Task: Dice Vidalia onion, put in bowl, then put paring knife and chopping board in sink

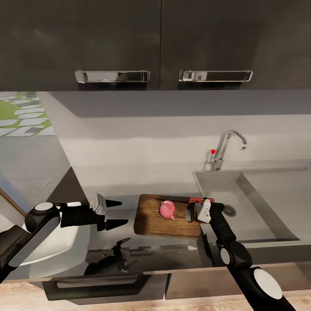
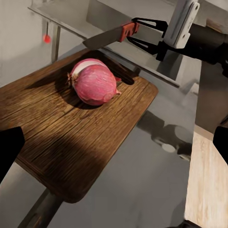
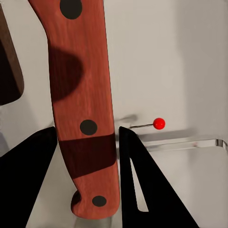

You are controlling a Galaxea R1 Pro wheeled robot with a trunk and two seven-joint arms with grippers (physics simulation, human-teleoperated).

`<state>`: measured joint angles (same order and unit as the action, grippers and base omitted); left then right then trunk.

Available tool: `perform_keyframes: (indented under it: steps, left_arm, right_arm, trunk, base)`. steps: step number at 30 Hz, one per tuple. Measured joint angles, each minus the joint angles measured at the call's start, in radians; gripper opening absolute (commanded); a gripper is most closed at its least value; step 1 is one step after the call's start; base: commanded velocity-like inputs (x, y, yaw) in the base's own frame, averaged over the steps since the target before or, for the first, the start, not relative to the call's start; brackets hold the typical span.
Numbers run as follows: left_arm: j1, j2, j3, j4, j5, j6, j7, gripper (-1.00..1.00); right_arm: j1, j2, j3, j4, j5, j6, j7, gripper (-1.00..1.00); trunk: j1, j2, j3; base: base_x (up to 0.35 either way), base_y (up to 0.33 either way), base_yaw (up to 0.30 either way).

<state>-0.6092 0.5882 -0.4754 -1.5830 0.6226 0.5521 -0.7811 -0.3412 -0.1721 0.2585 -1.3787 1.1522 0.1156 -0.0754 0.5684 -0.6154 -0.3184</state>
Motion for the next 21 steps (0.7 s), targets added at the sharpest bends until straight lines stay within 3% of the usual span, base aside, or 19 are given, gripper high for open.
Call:
perform_keyframes:
  steps: [21]
  left_arm:
    - [0.000,0.000,0.000,-0.001,0.000,0.000,0.000,1.00]
  right_arm:
    - [0.000,0.000,0.000,0.000,-0.001,-0.001,0.000,-1.00]
  trunk:
    - [0.081,-0.147,-0.066]
  base:
    - [0.000,0.000,0.000]
